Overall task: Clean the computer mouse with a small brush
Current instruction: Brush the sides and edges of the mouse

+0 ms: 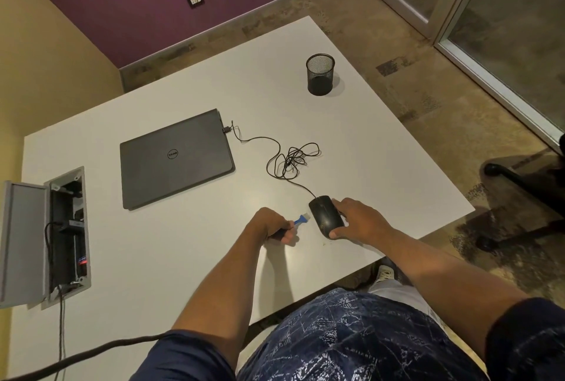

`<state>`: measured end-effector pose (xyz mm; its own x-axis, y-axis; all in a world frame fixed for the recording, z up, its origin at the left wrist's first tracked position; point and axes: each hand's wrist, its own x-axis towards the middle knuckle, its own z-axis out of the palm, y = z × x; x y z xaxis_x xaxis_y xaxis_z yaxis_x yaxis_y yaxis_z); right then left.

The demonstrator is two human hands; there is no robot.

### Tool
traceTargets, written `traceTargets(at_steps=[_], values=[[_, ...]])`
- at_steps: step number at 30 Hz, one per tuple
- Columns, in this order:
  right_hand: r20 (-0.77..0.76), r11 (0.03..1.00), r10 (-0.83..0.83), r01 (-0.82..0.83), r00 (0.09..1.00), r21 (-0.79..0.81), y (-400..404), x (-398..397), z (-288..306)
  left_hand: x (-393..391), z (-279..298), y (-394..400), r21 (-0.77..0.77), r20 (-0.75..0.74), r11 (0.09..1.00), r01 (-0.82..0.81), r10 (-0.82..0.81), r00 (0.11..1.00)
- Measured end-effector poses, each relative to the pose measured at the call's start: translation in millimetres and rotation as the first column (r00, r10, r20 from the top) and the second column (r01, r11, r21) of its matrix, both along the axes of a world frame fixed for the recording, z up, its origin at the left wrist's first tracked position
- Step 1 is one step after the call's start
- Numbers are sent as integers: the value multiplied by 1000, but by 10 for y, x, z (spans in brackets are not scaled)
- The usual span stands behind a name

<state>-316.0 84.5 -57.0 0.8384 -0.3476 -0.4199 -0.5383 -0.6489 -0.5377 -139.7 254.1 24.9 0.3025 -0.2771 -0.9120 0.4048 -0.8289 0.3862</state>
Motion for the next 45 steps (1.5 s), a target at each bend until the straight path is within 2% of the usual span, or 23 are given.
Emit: traceTargets(at_steps=[2,6,9,11,13,17,19,26,30,33,36,38,40,45], values=[[-1,1000,1,-1,1000,1,-1,-3,-2,23,-41,36,20,8,1000,12,-12,1000],[-1,1000,2,-2,1000,-5,6,-2,-1,80,-23,100,-80,-20,996,-39,38,999],[0,1000,0,0,1000,-9,7,-3,-1,66,1,104,-135,8,989,52,-52,999],[3,1000,0,0,1000,-14,9,-4,-3,16,-1,76,-146,3,985,89,-89,996],[5,1000,-1,2,1000,-14,8,-2,-6,-21,-38,37,-107,-19,993,46,-48,999],[-4,1000,-1,1,1000,-7,8,3,-11,-29,-121,45,20,-248,998,65,-58,967],[-6,1000,-6,6,1000,-1,7,-1,-14,32,-161,87,42,-279,996,74,-59,959],[-2,1000,-10,10,1000,-7,7,6,-12,170,-174,94,-58,-2,973,225,-225,974],[-9,1000,-7,7,1000,-3,0,14,-5,16,-199,-31,-147,103,965,216,-202,974],[-5,1000,-7,7,1000,-4,-1,13,-4,-16,-194,-74,-72,146,956,283,-270,952],[-3,1000,1,-1,1000,7,-5,7,0,3,-160,-48,101,80,888,448,-457,886],[-8,1000,3,-2,1000,9,-7,6,0,71,-174,17,132,68,872,472,-483,873],[-9,1000,-1,1,1000,7,-6,3,0,148,-184,85,71,55,895,440,-444,894],[-3,1000,-8,8,1000,17,-1,3,5,180,-231,117,-181,175,927,329,-299,938]])
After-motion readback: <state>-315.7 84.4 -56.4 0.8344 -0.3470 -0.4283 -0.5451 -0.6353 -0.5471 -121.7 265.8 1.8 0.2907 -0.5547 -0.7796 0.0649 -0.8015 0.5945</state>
